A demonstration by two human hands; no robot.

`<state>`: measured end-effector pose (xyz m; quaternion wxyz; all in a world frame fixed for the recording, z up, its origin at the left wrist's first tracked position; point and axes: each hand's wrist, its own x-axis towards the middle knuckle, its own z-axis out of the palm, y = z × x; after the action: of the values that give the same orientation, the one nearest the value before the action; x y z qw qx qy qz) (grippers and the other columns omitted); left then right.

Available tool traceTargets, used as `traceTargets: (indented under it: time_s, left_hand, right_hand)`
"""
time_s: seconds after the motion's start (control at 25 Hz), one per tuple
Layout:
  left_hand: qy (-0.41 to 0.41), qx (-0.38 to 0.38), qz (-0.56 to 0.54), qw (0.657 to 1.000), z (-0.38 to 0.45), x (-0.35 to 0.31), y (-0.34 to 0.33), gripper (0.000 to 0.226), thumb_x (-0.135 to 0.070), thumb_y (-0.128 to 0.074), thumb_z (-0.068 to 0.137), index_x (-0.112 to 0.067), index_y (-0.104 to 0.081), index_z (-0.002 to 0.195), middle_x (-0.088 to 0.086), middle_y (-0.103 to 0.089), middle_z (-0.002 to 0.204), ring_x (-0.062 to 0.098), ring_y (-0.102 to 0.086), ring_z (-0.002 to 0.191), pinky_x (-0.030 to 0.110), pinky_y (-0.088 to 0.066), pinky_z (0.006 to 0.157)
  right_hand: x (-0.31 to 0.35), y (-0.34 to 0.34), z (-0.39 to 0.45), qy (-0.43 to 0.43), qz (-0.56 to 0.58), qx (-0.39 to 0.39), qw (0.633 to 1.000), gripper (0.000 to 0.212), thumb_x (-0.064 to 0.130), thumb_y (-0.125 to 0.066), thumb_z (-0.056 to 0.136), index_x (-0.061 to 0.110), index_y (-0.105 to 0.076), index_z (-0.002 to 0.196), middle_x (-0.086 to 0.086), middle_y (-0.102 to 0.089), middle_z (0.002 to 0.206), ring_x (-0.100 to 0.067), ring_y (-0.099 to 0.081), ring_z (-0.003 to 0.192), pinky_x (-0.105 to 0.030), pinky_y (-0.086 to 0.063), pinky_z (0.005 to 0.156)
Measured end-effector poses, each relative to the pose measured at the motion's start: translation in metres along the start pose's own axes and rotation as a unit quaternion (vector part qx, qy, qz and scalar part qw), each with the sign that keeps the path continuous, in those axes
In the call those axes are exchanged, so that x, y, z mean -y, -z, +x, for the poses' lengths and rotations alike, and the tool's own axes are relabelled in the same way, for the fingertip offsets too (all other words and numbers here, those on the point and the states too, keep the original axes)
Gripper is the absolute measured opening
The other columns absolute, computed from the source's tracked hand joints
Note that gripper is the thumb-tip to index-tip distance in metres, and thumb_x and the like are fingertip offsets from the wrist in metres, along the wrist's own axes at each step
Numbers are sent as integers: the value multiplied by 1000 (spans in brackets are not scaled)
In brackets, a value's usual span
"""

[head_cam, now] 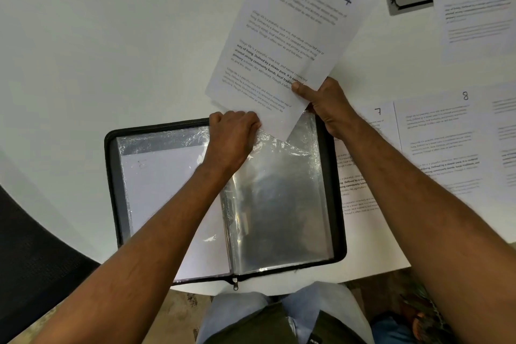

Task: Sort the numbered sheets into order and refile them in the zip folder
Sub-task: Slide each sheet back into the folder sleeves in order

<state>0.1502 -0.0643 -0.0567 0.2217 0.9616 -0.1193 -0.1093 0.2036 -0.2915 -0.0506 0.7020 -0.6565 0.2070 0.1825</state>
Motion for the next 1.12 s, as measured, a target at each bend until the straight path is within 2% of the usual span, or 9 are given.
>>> traceTargets:
  time_s: [0.2,0.36,0.52,0.64,0.8,1.0,1.12]
  left_hand:
    - [7,-22,-1,1000,1,-1,2,18,-29,-53,104,-23,-68,96,-5,-57,88,20,-52,89,39,-25,84]
    - [12,-21,-33,999,1,-1,3,18,-31,-53,104,-24,-69,98,-6,-60,91,19,-53,92,36,-20,83]
    - [21,-5,-37,999,3,1,4,17,-35,-54,103,-26,-67,99,-11,-58,94,17,-53,96,34,-16,83]
    - [23,19,-27,999,6,8,8,17,-40,-54,102,-29,-64,94,-13,-57,91,17,-52,96,37,-20,83]
    - [36,50,7,998,8,28,17,21,-47,-54,101,-31,-66,92,-12,-56,93,21,-53,102,41,-21,88]
    - [103,63,53,991,6,57,28,38,-56,-47,101,-27,-70,93,-3,-52,100,23,-49,106,43,-23,90]
    - [140,62,41,987,8,64,30,39,-51,-43,105,-24,-66,90,0,-52,99,26,-52,105,45,-27,89]
  right_hand:
    - [9,7,-1,-8,-79,58,995,25,17,-72,95,21,-67,119,8,-75,107,-6,-74,91,-23,-58,68]
    - [15,19,3,-16,-112,96,989,22,20,-72,94,28,-67,114,6,-75,112,-13,-74,98,-33,-63,79]
    - [16,23,4,-29,-131,124,983,25,18,-71,95,24,-66,118,8,-75,108,-9,-75,93,-28,-62,76]
    - [16,25,8,-27,-157,139,977,32,19,-72,95,22,-65,125,6,-74,113,-14,-74,99,-34,-61,81]
    - [20,27,10,-28,-169,152,974,30,19,-70,96,21,-64,125,9,-74,108,-6,-74,90,-23,-61,73]
    - [21,28,13,-33,-182,157,970,33,18,-70,96,18,-63,128,9,-73,107,-3,-73,86,-19,-57,65]
    - [23,28,15,-38,-188,165,968,34,18,-70,95,19,-63,128,11,-73,108,-3,-74,87,-20,-58,67]
